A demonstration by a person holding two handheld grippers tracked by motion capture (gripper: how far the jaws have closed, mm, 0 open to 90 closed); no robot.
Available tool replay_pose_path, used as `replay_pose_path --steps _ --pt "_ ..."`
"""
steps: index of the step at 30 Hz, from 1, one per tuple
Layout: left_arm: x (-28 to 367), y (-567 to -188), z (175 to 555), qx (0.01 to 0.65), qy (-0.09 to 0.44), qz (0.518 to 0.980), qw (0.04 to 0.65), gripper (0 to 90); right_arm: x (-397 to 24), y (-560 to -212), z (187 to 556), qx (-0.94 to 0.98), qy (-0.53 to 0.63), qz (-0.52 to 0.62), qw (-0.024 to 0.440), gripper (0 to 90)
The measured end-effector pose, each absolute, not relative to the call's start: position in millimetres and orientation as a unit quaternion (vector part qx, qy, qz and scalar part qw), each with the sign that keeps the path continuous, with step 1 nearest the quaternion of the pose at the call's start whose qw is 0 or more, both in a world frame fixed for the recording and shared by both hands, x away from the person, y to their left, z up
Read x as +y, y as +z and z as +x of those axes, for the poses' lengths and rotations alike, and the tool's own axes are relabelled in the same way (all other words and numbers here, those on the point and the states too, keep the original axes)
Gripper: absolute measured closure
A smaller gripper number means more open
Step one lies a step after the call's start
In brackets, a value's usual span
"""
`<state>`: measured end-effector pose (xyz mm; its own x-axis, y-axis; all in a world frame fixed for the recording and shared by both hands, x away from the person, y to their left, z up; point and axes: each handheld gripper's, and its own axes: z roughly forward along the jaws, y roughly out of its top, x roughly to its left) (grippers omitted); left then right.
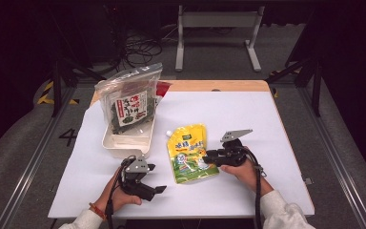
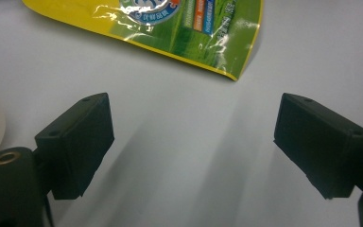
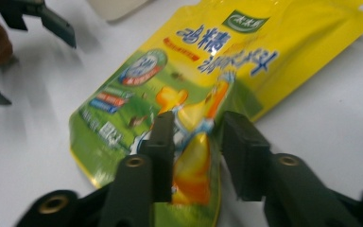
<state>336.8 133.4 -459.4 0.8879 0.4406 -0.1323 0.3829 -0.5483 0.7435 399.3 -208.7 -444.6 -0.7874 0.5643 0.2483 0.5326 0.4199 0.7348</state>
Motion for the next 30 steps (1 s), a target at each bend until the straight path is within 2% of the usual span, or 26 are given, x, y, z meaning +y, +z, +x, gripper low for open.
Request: replay_pose_path --steps 3,4,6,7,8,9,12,13,19,30 --pt "129.2 -460.5 339.7 0.232 0.034 0.882 0.407 13.2 -197.7 -445.2 406.7 0.845 0.411 0.342 0.019 44.9" --pt "129.2 -460.5 339.7 0.232 0.034 0.882 0.407 13.2 -197.7 -445.2 406.7 0.845 0.411 0.342 0.019 44.9" --pt "127.2 -461.4 341.3 0.237 0.033 0.880 0.411 13.2 -191.2 -448.1 413.9 0.844 0.395 0.362 0.014 37.8" --pt "126.6 -461.6 342.9 0.235 0.034 0.881 0.410 13.1 -190.3 -451.4 419.4 0.836 0.398 0.377 -0.009 41.0" --pt "126.6 -461.6 342.9 0.235 0.034 0.881 0.410 13.1 -190.3 -451.4 419.4 0.836 0.398 0.377 -0.009 41.0" --pt "125.8 -462.0 343.5 0.236 0.034 0.880 0.410 13.1 -191.9 -451.6 421.7 0.832 0.403 0.380 -0.022 47.0" --pt "123.4 -462.4 344.9 0.234 0.031 0.882 0.407 13.1 -201.9 -453.6 427.9 0.818 0.425 0.381 -0.061 73.4" --pt "121.7 -462.6 345.1 0.234 0.031 0.882 0.409 13.1 -201.8 -451.7 424.9 0.827 0.428 0.362 -0.049 78.5" --pt "115.2 -463.4 350.0 0.236 0.029 0.881 0.409 13.1 -199.9 -451.0 409.5 0.840 0.446 0.308 0.002 84.5" --pt "104.6 -465.6 360.1 0.267 0.001 0.863 0.428 12.2 -202.0 -455.2 388.8 0.831 0.483 0.273 0.037 86.0"
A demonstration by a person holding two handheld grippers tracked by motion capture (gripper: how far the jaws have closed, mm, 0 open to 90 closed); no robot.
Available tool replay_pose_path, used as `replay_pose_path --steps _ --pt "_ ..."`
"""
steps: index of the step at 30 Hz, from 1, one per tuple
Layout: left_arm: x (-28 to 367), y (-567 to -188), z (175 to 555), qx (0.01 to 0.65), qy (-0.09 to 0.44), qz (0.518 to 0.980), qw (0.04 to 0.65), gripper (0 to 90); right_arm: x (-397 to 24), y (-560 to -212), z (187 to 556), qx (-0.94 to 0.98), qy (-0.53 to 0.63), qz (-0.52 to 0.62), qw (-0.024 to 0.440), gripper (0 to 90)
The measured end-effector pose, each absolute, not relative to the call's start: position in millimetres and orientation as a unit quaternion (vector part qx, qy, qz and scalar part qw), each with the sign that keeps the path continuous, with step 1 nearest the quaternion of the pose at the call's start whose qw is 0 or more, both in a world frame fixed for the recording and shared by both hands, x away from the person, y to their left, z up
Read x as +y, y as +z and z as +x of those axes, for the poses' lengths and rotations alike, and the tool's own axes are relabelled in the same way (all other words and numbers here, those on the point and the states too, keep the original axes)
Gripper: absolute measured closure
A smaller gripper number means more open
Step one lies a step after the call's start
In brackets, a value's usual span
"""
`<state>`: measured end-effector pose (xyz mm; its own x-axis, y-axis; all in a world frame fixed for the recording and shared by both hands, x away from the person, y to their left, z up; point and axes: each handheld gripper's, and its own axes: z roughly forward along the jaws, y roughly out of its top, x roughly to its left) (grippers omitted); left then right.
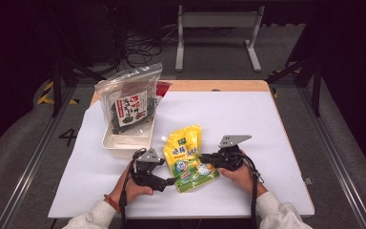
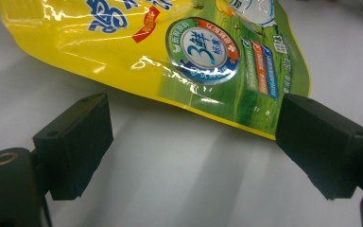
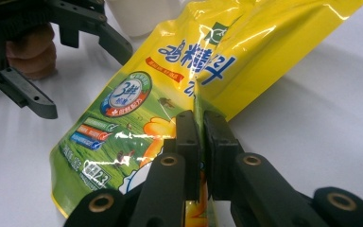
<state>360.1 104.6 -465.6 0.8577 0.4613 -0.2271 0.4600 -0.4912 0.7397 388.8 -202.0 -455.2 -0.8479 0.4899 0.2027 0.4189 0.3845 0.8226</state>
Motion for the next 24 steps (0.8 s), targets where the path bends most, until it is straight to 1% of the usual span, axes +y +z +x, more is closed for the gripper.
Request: replay_pose_path --steps 7,11,12,13,15,19,21,22,24 --pt "104.4 -457.4 363.1 0.282 -0.005 0.841 0.462 13.9 -197.1 -447.8 379.6 0.825 0.508 0.244 0.047 85.9" --pt "104.8 -449.0 359.6 0.269 0.001 0.832 0.485 18.5 -191.8 -443.2 373.5 0.820 0.523 0.226 0.050 85.9" --pt "104.7 -447.0 358.5 0.268 0.006 0.830 0.489 21.4 -189.9 -442.4 372.0 0.820 0.524 0.223 0.052 85.9" --pt "105.6 -443.1 356.8 0.263 0.020 0.830 0.492 22.1 -188.4 -441.7 370.9 0.821 0.524 0.220 0.054 85.9" --pt "109.2 -439.2 356.0 0.261 0.030 0.824 0.502 32.9 -184.9 -439.7 368.1 0.823 0.521 0.215 0.068 85.8" --pt "117.3 -433.8 354.7 0.248 0.037 0.818 0.518 60.9 -186.5 -436.3 367.4 0.820 0.522 0.221 0.079 84.8" --pt "118.8 -430.7 352.1 0.240 0.038 0.814 0.528 69.1 -186.0 -433.2 365.9 0.818 0.525 0.222 0.084 83.9" --pt "120.4 -428.4 351.6 0.235 0.037 0.812 0.532 77.4 -184.9 -430.7 364.2 0.817 0.524 0.223 0.090 82.9" --pt "123.3 -423.3 349.0 0.227 0.038 0.808 0.542 83.0 -184.4 -426.8 362.1 0.813 0.529 0.226 0.089 79.4"
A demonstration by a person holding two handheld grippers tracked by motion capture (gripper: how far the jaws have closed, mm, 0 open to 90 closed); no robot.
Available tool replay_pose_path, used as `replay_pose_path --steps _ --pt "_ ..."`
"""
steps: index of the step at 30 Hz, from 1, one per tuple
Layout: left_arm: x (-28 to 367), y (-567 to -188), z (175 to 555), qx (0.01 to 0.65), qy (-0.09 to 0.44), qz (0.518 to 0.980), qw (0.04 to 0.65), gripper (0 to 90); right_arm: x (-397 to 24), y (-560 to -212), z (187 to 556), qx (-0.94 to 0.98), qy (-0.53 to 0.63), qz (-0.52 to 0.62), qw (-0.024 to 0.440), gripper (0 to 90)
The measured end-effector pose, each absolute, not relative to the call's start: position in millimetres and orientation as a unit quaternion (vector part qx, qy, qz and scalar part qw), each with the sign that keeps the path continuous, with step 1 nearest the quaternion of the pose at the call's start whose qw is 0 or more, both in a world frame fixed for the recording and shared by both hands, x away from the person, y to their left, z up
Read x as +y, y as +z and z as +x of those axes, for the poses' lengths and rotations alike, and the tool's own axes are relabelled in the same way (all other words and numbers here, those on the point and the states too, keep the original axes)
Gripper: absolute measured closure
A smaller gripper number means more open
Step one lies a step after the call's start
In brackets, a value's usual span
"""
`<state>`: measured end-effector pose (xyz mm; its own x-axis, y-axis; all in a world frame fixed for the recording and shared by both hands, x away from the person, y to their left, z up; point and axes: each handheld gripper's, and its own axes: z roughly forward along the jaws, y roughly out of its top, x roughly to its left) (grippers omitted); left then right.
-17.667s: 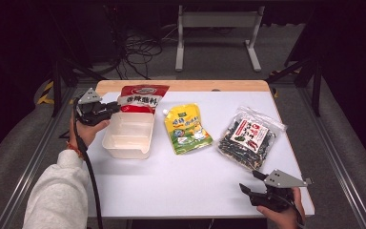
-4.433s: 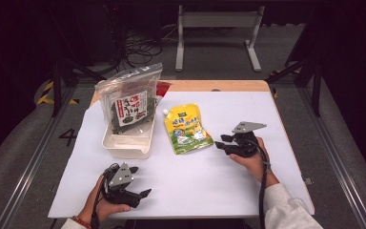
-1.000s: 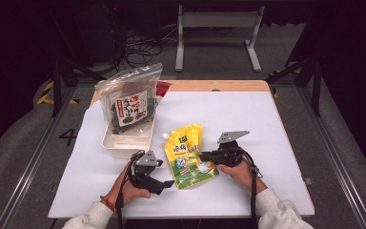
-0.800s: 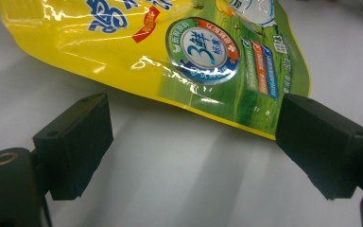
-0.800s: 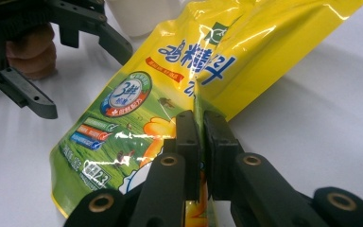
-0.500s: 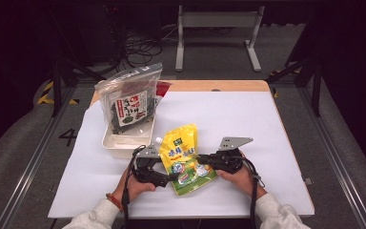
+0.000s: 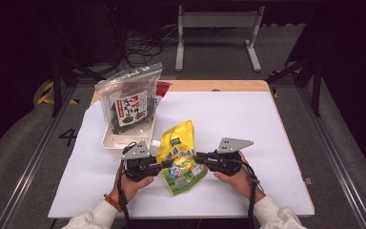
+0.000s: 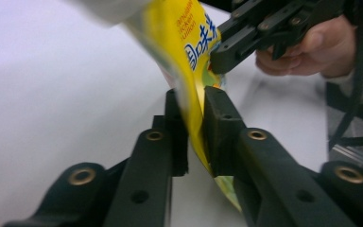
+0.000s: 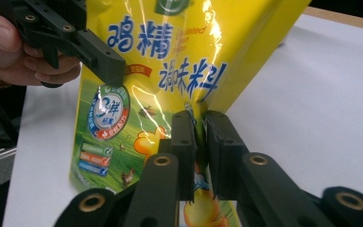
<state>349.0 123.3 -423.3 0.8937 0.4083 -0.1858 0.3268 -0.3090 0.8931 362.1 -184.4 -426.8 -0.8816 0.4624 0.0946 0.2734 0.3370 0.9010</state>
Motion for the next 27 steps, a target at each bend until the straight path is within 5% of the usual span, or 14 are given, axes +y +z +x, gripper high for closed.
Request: replay_pose_path --steps 13,27 --pt "134.9 -410.5 340.1 0.192 0.079 0.812 0.546 86.1 -211.1 -411.4 333.7 0.823 0.489 0.258 0.129 41.3" --pt "143.6 -404.5 334.2 0.174 0.098 0.810 0.551 86.2 -249.4 -433.3 310.7 0.856 0.396 0.282 0.175 33.4"
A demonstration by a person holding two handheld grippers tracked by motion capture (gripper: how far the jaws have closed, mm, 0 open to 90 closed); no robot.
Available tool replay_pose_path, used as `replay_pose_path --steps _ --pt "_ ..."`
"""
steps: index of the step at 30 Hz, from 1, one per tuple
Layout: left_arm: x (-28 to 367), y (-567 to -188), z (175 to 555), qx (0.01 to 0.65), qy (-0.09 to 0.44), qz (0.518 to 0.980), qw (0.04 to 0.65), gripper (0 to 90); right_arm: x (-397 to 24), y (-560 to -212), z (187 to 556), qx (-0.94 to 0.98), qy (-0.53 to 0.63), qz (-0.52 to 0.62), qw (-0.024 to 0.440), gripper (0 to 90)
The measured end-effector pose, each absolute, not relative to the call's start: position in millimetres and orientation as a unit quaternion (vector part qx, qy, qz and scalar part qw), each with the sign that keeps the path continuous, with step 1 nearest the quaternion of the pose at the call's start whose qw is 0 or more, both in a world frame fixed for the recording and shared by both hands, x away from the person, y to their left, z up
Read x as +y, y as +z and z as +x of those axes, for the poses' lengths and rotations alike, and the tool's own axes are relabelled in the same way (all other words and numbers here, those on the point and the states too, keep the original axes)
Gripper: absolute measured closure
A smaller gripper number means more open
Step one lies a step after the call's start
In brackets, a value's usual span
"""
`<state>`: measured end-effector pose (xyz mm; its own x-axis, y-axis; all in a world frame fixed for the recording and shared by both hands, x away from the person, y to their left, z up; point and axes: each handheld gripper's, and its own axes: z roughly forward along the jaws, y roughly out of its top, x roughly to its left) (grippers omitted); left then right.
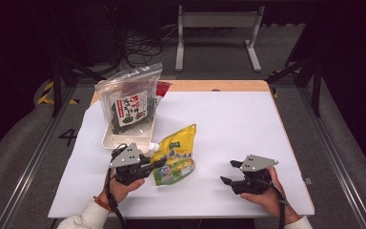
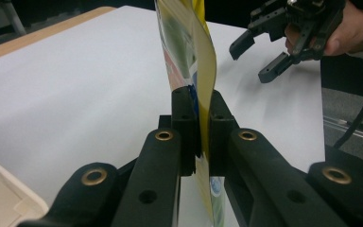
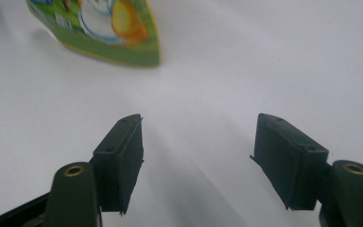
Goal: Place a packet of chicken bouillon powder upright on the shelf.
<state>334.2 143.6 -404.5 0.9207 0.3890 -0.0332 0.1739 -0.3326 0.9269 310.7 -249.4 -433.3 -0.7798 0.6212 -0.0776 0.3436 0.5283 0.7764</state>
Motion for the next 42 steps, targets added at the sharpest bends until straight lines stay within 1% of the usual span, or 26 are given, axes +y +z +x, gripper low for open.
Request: replay_pose_path --steps 3,9,12,20,23,28,34,42 --pt "147.9 -400.9 333.7 0.171 0.103 0.810 0.552 86.2 -255.7 -435.6 309.7 0.850 0.401 0.297 0.169 32.6" --pt "155.0 -393.4 332.4 0.168 0.115 0.808 0.553 86.2 -252.5 -442.4 310.5 0.854 0.393 0.300 0.163 29.8" --pt "159.1 -386.3 333.3 0.163 0.128 0.807 0.553 86.2 -251.5 -444.5 307.3 0.855 0.392 0.296 0.166 27.6" --pt "177.9 -361.1 335.7 0.152 0.167 0.785 0.577 86.3 -251.9 -444.0 304.2 0.852 0.398 0.297 0.164 26.3" --pt "184.5 -352.7 339.7 0.146 0.178 0.783 0.578 86.3 -251.6 -445.2 305.2 0.846 0.402 0.307 0.169 26.6" --pt "189.4 -339.8 349.7 0.136 0.187 0.780 0.581 86.3 -251.6 -445.6 307.2 0.841 0.408 0.313 0.168 26.7" --pt "198.6 -327.0 366.3 0.133 0.205 0.784 0.571 86.3 -248.8 -449.7 307.2 0.849 0.399 0.306 0.163 26.6" --pt "211.7 -328.0 381.2 0.138 0.207 0.785 0.568 86.3 -244.8 -452.0 305.6 0.856 0.396 0.294 0.154 27.7"
